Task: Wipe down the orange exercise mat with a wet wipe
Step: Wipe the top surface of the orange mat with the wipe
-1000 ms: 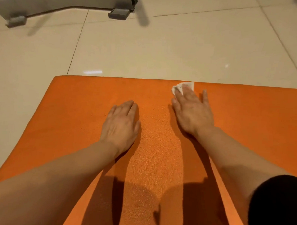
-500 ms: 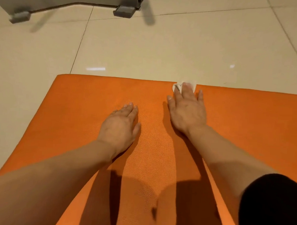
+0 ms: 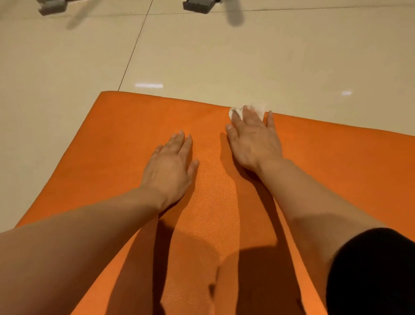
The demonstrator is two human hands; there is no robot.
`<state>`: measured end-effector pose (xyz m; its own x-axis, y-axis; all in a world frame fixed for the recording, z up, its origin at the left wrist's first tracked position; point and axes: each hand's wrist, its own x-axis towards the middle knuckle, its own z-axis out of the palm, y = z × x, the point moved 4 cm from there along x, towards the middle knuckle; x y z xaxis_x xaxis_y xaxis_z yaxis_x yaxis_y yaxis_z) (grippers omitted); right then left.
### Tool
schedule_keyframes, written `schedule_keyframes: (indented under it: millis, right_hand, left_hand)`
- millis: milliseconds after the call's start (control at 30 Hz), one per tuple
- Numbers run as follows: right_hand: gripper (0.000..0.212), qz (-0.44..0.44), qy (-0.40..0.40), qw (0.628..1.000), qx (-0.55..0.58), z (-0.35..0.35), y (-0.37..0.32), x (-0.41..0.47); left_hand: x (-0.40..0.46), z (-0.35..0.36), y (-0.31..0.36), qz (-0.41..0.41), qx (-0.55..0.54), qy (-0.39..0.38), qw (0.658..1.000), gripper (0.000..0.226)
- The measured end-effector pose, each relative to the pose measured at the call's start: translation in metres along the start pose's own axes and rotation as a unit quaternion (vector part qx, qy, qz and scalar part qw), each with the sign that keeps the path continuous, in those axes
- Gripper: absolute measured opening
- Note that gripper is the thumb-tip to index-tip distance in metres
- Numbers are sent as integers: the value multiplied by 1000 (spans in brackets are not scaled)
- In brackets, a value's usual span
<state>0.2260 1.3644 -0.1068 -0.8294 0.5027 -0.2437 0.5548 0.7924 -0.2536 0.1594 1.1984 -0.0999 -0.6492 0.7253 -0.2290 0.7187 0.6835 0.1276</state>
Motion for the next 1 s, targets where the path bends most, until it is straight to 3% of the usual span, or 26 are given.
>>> schedule_keyframes:
  millis: [200, 300, 400, 533, 733, 800, 1000]
  right_hand:
    - [57, -72, -26, 996, -43, -3, -2, 11]
    - [58, -51, 4, 995, -86, -9, 21, -10]
    - [61, -39, -27, 996, -78, -8, -1, 3]
    - [58, -108, -80, 989, -65, 0, -52, 53]
    - [64, -207, -65, 970, -113, -10, -13, 23]
    - [70, -201, -63, 968, -137, -14, -7, 11]
    - [57, -178, -84, 977, -83, -4, -60, 59]
  left_hand:
    - [0, 1, -6, 13, 10, -15, 1000, 63]
    - [5, 3, -6, 11, 15, -19, 1000, 63]
    - [7, 6, -7, 12, 31, -22, 999, 63]
    - [6, 6, -5, 11, 24, -32, 999, 63]
    - [10, 6, -10, 23, 9, -49, 999, 65]
    - [12, 6, -9, 23, 15, -53, 998, 65]
    - [14, 0, -6, 17, -1, -70, 997, 65]
